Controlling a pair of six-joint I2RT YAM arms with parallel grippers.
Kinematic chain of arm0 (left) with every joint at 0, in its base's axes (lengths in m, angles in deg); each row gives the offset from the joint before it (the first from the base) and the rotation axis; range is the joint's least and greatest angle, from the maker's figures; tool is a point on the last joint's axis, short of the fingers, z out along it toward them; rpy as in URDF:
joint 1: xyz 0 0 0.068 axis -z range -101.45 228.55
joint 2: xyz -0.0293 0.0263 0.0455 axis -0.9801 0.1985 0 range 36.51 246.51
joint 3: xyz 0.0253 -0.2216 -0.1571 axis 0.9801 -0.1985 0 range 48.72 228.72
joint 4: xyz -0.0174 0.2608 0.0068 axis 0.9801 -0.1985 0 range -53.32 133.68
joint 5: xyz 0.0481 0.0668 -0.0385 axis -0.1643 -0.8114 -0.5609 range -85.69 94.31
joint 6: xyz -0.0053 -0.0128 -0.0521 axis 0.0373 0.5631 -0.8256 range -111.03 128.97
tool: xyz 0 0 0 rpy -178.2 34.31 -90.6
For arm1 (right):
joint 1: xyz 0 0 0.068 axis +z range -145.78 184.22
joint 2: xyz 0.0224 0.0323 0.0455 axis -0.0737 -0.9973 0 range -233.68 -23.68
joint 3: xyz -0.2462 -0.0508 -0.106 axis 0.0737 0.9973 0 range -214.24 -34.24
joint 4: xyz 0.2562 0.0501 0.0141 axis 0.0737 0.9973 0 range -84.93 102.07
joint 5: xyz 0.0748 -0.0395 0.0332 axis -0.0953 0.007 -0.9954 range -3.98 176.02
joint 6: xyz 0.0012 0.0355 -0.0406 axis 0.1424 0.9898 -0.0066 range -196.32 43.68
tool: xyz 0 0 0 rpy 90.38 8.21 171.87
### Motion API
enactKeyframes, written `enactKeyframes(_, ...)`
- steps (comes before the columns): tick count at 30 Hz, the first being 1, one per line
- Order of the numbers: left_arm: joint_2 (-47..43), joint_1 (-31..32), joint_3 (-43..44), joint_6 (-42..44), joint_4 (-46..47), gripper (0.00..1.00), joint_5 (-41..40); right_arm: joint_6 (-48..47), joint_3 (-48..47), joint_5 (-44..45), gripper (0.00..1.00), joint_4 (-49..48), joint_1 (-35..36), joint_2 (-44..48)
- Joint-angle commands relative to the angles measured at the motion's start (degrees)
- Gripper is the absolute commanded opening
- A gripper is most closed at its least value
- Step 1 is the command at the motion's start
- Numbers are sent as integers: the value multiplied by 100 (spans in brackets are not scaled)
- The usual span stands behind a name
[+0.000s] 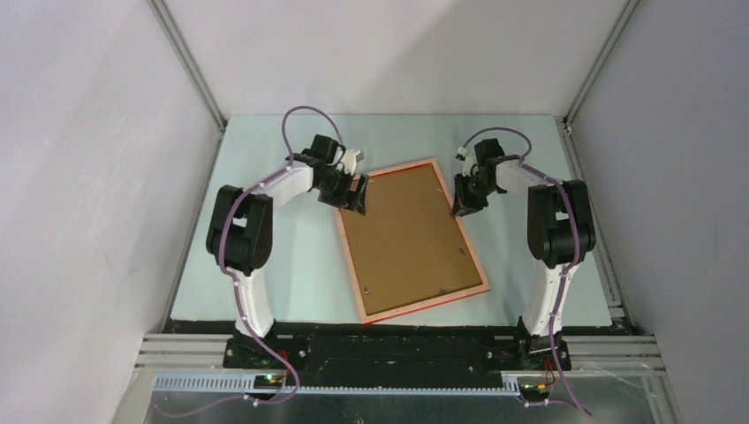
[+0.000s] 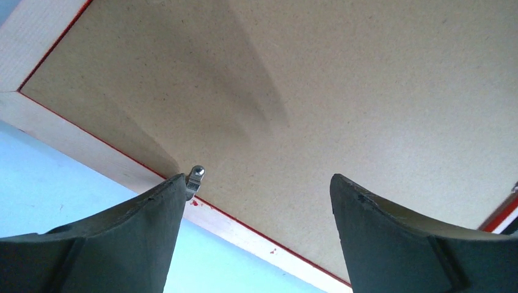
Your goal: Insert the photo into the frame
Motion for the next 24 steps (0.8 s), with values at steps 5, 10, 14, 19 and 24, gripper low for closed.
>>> enactKeyframes(5,-164,114,356,865,-550,88,-1018,-301,12,31,0,-17,-14,-57)
enactKeyframes(10,-112,144,425,1169,-585,85,-1259,-333,-38,30,0,45,1,-85)
enactKeyframes(14,-124,180,386,1132,-584,85,-1096,-341,-41,30,0,50,2,-92)
enactKeyframes(19,-164,270,316,979,-593,85,-884,-333,-42,32,0,48,2,-96)
enactKeyframes(24,-238,405,274,924,-595,85,-821,-327,-41,30,0,52,-2,-84)
